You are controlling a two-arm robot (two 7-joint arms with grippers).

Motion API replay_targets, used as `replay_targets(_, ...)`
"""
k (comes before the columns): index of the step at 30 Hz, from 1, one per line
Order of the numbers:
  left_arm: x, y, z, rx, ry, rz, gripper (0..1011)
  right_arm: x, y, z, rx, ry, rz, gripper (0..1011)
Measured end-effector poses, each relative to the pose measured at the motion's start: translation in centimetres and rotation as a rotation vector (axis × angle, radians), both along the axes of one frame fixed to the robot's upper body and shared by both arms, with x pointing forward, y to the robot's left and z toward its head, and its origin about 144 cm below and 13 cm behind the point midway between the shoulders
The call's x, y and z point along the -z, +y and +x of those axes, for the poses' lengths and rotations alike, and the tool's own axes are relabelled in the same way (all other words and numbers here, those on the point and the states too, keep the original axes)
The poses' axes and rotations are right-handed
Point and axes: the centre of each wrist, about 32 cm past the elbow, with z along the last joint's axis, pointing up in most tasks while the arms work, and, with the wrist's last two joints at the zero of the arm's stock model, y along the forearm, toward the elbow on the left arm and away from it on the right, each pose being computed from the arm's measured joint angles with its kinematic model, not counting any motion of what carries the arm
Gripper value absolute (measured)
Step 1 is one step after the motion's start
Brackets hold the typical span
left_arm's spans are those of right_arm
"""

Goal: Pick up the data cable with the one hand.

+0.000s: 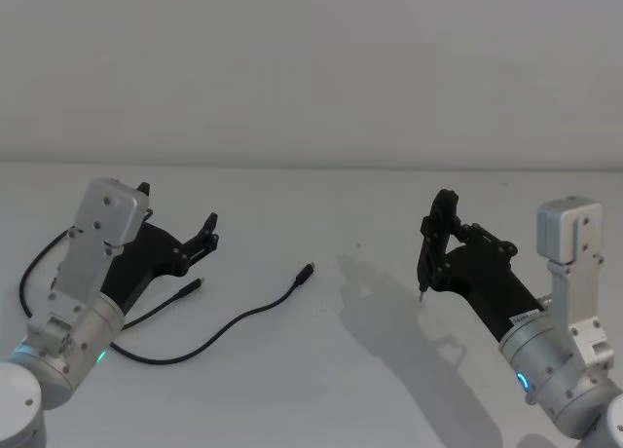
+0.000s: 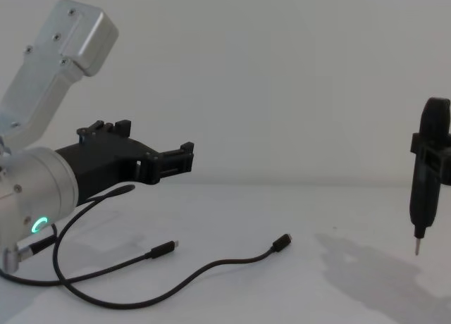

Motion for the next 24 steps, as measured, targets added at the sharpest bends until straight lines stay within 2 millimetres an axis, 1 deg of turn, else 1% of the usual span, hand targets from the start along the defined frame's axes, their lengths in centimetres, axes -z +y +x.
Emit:
replay_targets(8,0.0,0.0,0.0,0.000,0.000,0.000,1001,0.0,0.0,0.0,0.000,0.000,0.000,275)
replay_targets(13,-0.4,-0.2,0.3,0.018,-0.006,0.001,1001,-0.1,0.0,0.3,-0.008,-0.004,0.000,275)
replay_targets(18,-0.9,-0.5,0.8,0.053,-0.011,0.000,1001,-0.2,0.0,1.1,-0.040,-0.019,0.005,274)
replay_targets(24,-1.8,-0.8,1.7,0.117,-0.009,-0.004,1001,-0.7,0.2,2.9,-0.101,-0.054,0.018,274)
